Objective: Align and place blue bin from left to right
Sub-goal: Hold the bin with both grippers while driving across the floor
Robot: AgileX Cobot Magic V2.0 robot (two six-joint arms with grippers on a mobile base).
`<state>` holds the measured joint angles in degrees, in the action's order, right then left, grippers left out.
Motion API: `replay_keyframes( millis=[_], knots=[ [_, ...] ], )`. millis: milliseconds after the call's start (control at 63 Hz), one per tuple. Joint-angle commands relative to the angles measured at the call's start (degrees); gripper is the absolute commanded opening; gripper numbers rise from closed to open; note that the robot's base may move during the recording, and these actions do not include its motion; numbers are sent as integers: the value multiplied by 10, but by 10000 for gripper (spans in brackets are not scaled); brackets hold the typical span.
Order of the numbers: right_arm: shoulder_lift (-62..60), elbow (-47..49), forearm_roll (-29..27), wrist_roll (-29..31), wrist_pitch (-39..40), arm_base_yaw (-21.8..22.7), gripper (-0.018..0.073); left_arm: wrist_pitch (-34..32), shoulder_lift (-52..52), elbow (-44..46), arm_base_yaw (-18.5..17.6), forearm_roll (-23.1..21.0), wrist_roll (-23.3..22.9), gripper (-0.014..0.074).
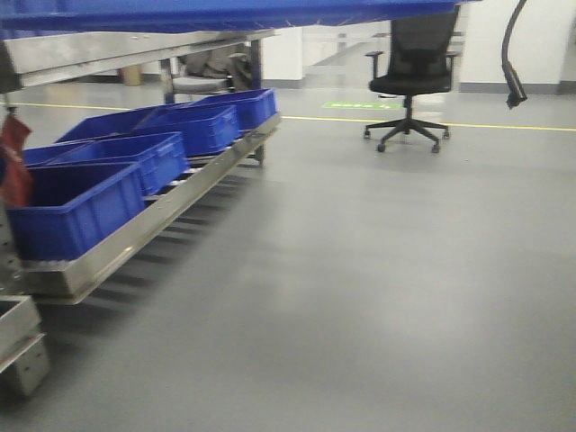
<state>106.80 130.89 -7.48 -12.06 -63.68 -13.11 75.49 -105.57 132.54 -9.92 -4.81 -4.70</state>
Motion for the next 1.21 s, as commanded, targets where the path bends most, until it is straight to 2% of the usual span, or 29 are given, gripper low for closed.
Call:
replay_keyframes(
  millis=[0, 1191],
  knots=[
    [-13, 11, -68, 20, 59, -18, -154, -69, 18, 13, -17, -127, 1, -111],
    [-13, 11, -68, 20, 59, -18, -154, -69, 18, 13, -17, -127, 1, -111]
  ],
)
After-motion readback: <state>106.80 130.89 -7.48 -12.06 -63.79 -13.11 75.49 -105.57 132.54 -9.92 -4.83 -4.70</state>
